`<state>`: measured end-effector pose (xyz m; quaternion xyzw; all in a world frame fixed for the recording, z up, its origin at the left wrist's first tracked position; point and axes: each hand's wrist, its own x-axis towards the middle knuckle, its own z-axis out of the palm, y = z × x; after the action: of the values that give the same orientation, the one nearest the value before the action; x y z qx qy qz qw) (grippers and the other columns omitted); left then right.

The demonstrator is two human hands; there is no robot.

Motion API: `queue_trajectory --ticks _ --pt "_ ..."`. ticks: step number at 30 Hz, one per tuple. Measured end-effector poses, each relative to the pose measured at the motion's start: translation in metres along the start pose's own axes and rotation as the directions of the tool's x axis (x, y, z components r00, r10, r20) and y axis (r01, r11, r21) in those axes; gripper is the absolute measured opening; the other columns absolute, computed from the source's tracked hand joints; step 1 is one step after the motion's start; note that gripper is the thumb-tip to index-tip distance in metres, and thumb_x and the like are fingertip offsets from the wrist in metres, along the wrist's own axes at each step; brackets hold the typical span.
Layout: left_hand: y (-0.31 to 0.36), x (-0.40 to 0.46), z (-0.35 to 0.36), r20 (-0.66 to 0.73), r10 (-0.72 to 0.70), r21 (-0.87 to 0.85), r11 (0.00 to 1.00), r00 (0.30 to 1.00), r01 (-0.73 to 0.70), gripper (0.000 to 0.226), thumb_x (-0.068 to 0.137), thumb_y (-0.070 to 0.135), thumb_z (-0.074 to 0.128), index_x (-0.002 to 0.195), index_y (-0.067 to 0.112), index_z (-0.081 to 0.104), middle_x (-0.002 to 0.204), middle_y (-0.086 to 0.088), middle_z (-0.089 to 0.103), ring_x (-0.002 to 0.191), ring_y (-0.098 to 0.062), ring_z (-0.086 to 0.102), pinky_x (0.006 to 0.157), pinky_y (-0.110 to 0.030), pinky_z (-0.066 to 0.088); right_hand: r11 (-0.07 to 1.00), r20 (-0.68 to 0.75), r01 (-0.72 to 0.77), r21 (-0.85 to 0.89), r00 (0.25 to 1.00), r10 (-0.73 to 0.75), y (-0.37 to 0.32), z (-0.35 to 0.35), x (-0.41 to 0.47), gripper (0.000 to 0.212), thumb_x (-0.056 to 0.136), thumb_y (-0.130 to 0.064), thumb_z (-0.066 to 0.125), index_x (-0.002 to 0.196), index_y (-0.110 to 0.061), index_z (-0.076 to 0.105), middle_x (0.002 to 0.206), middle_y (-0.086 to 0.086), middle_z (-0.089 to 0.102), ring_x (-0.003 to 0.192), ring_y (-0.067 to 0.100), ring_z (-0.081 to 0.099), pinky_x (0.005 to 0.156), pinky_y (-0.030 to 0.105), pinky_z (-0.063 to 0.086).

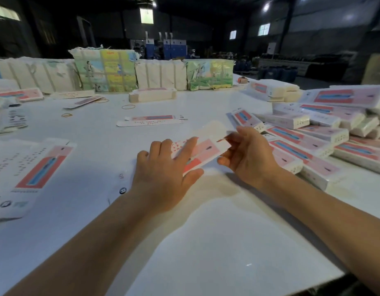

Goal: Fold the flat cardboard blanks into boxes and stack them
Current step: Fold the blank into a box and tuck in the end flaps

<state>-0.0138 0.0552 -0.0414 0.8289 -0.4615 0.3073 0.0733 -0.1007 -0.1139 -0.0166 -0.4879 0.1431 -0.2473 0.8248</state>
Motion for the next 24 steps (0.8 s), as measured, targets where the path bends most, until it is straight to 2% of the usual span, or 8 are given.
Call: queue_trajectory --ticks 3,5,7,9,13,15,19,24 --pt "0.002 -0.001 -0.002 -0.015 0.042 -0.060 0.997 0.999 -0.043 0.069 0.088 0.059 0.023 0.139 0.019 0.044 0.115 -0.021 0.057 0.096 -0.038 0.054 0.075 -0.045 0.044 0.995 0.034 -0.093 -0.032 0.995 0.094 0.004 0.002 -0.003 0.013 0.094 -0.010 0.050 0.089 -0.006 0.062 0.069 0.005 0.071 0.060 0.017 0.068 0.053 0.024 0.055" --pt "0.002 -0.001 -0.005 -0.020 0.053 -0.096 0.994 0.998 -0.055 0.071 0.088 0.061 0.019 0.142 0.019 0.039 0.122 -0.022 0.054 0.101 -0.038 0.053 0.079 -0.046 0.044 0.984 0.066 -0.149 0.094 0.988 0.143 0.003 -0.001 -0.005 0.015 0.090 -0.003 0.051 0.096 0.001 0.064 0.080 0.010 0.073 0.070 0.020 0.071 0.058 0.027 0.059" --pt "0.003 0.001 -0.008 -0.026 0.036 -0.133 0.990 0.999 -0.039 0.072 0.089 0.063 0.016 0.144 0.020 0.036 0.128 -0.020 0.051 0.107 -0.038 0.051 0.081 -0.045 0.043 0.956 0.175 -0.199 0.214 0.971 0.163 0.000 -0.003 -0.006 0.021 0.082 -0.001 0.053 0.090 0.006 0.071 0.089 0.016 0.073 0.077 0.023 0.072 0.064 0.028 0.059" --pt "0.002 0.002 -0.010 -0.013 0.008 -0.173 0.985 1.000 -0.010 0.073 0.089 0.065 0.015 0.146 0.021 0.031 0.133 -0.017 0.047 0.112 -0.036 0.048 0.085 -0.045 0.041 0.951 0.248 -0.207 0.228 0.957 0.149 -0.002 -0.003 -0.008 0.024 0.076 0.000 0.053 0.089 0.008 0.072 0.094 0.018 0.072 0.080 0.025 0.072 0.066 0.028 0.059" --pt "-0.001 0.001 -0.010 -0.004 0.013 -0.199 0.980 1.000 -0.013 0.079 0.085 0.065 0.024 0.144 0.014 0.033 0.133 -0.013 0.050 0.112 -0.032 0.050 0.089 -0.046 0.042 0.994 0.239 -0.111 -0.018 0.965 0.112 -0.005 -0.006 -0.007 0.035 0.071 0.004 0.053 0.105 0.001 0.060 0.095 0.016 0.072 0.080 0.025 0.072 0.066 0.032 0.060" --pt "-0.003 0.001 -0.012 0.024 0.031 -0.175 0.984 0.999 -0.026 0.083 0.083 0.067 0.027 0.143 0.010 0.034 0.132 -0.012 0.051 0.112 -0.031 0.050 0.089 -0.046 0.041 0.987 0.219 -0.089 -0.136 0.969 0.118 -0.006 -0.008 -0.008 0.035 0.074 0.004 0.056 0.108 -0.003 0.059 0.095 0.015 0.073 0.077 0.024 0.071 0.059 0.030 0.058" --pt "-0.011 0.003 -0.017 0.038 0.046 -0.170 0.985 0.998 -0.039 0.087 0.078 0.065 0.043 0.142 0.007 0.035 0.131 -0.011 0.050 0.113 -0.030 0.048 0.091 -0.046 0.039 0.969 0.226 -0.049 -0.242 0.969 0.105 -0.010 -0.008 -0.010 0.032 0.069 -0.002 0.063 0.100 -0.009 0.060 0.086 0.011 0.073 0.061 0.019 0.066 0.043 0.022 0.048" --pt "-0.011 0.004 -0.020 0.066 0.117 -0.110 0.988 0.991 -0.109 0.083 0.078 0.062 0.055 0.139 0.008 0.039 0.128 -0.009 0.051 0.111 -0.029 0.048 0.089 -0.044 0.038 0.886 0.132 0.030 -0.462 0.991 0.036 -0.013 -0.010 -0.008 0.033 0.081 0.021 0.052 0.094 -0.007 0.063 0.091 0.018 0.070 0.055 0.024 0.057 0.039 0.024 0.043"
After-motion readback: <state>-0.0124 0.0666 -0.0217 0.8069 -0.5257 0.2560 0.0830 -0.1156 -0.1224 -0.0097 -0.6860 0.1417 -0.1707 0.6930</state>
